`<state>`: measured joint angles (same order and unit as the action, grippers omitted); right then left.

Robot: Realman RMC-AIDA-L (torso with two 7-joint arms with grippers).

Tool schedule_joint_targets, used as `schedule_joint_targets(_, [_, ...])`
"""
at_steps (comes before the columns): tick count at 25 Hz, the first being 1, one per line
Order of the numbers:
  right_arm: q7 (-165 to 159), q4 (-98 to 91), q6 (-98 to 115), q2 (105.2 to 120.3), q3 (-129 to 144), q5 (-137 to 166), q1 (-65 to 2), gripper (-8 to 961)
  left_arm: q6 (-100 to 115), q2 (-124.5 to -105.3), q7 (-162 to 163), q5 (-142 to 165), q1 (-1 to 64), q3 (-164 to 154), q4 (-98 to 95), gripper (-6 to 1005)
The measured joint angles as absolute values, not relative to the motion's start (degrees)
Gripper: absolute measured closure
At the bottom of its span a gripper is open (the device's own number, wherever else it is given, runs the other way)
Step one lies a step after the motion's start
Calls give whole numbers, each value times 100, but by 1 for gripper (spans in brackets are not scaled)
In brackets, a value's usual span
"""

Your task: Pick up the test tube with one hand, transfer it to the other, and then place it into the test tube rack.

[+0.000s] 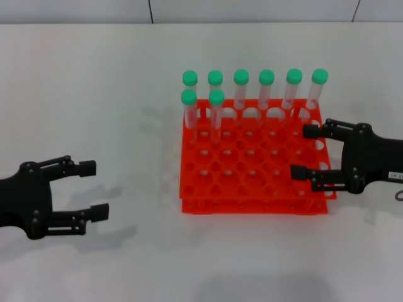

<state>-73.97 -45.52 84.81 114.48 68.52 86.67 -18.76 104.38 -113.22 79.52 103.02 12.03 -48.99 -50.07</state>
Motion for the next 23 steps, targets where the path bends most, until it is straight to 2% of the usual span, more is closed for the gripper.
schedule_joint_targets(8, [-7345,-4509,8597,11418,6854,8745,-1799,84,10516,-11313,7961,10324,1264,-4745,-5009,120])
schedule_joint_targets(23, [-7323,-4445,8768,11262,6856,8747,-1731,84,10584,-11315,7973,10393,1355,-4756,-4957,120])
